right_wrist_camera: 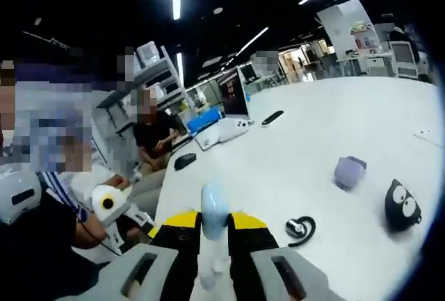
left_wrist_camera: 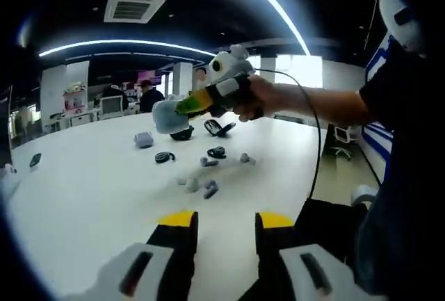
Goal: Pick up the earbuds from the table and place the earbuds into the earbud case
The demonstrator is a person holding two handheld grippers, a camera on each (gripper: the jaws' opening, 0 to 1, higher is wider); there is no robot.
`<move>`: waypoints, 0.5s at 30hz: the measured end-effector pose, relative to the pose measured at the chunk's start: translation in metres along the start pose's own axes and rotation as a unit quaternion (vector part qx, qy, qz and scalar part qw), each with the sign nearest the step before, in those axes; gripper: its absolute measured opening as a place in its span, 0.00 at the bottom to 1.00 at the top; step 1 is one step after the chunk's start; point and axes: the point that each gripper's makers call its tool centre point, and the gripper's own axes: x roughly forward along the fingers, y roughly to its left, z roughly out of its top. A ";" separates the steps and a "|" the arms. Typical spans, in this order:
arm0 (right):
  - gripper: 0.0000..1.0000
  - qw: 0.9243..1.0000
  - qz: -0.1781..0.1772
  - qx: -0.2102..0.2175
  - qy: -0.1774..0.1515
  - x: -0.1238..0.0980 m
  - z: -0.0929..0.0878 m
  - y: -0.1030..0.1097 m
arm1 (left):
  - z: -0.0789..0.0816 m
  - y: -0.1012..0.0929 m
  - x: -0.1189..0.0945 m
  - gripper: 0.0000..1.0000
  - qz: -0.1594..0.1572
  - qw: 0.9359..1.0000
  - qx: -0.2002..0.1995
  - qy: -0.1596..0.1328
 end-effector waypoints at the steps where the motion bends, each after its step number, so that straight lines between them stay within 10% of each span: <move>1: 0.14 1.000 -0.009 0.015 -0.003 0.007 0.006 -0.008 | 0.000 0.003 -0.004 0.41 0.007 1.000 -0.001 -0.002; 15: 0.14 0.982 -0.105 0.150 0.044 0.082 0.045 -0.106 | -0.029 0.045 -0.063 0.62 0.105 0.993 -0.052 0.007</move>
